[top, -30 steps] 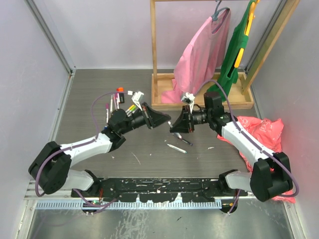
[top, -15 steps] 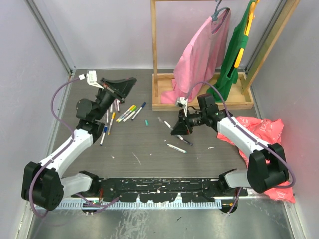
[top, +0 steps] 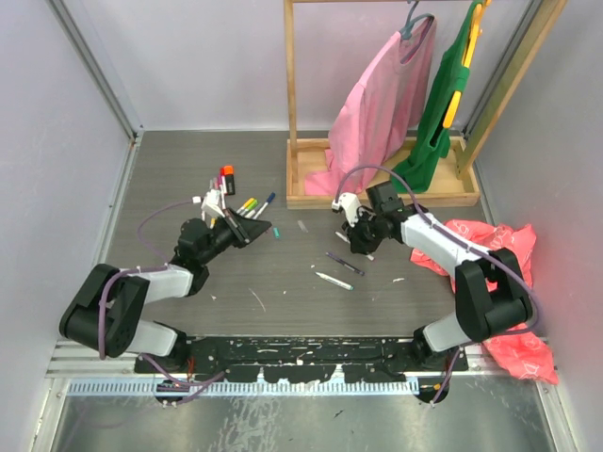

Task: Open the pen caps
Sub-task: Place the pen at the center of the board.

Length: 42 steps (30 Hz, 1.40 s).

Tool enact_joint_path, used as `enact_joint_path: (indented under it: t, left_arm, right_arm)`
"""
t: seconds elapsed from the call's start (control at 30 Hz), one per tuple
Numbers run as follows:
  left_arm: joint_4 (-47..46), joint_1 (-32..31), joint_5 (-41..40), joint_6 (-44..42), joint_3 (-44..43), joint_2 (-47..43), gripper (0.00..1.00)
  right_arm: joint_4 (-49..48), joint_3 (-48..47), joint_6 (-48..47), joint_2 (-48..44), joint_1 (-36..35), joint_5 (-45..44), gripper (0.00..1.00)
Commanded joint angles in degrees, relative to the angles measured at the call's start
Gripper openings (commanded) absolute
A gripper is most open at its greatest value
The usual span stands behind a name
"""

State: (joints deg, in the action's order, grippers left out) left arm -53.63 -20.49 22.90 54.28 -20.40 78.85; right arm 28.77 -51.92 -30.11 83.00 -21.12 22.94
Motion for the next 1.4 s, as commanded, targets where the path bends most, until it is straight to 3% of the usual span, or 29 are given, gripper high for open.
enact_joint_path:
  t: [0.0, 0.17, 0.3, 0.37, 0.43, 1.37]
  left_arm:
    - [-5.2, -1.5, -2.0, -2.6, 0.8, -0.2, 0.0]
    - [8.9, -8.3, -14.0, -11.9, 0.9, -9.6, 0.0]
    - [25.3, -17.6, -29.5, -22.6, -2.2, -19.3, 0.0]
    - [28.3, -22.9, -39.4, -27.4, -2.8, -22.4, 0.0]
    - [28.1, -25.4, -43.2, -28.9, -2.1, -23.2, 0.0]
    - [24.5, -25.7, -41.9, -29.2, -0.6, -21.9, 0.0]
  right_arm:
    - [0.2, -2.1, 0.0, 2.7, 0.2, -5.4, 0.06]
    - [2.1, -3.7, 1.5, 7.1, 0.2, -5.9, 0.06]
    - [3.2, -4.3, 1.8, 8.7, 0.2, -4.5, 0.07]
    - [3.7, -4.5, 1.9, 9.4, 0.1, -4.0, 0.08]
    - [4.0, -4.7, 1.9, 9.7, 0.1, -3.4, 0.08]
    - [6.1, -5.8, 1.9, 12.7, 0.0, -3.8, 0.17]
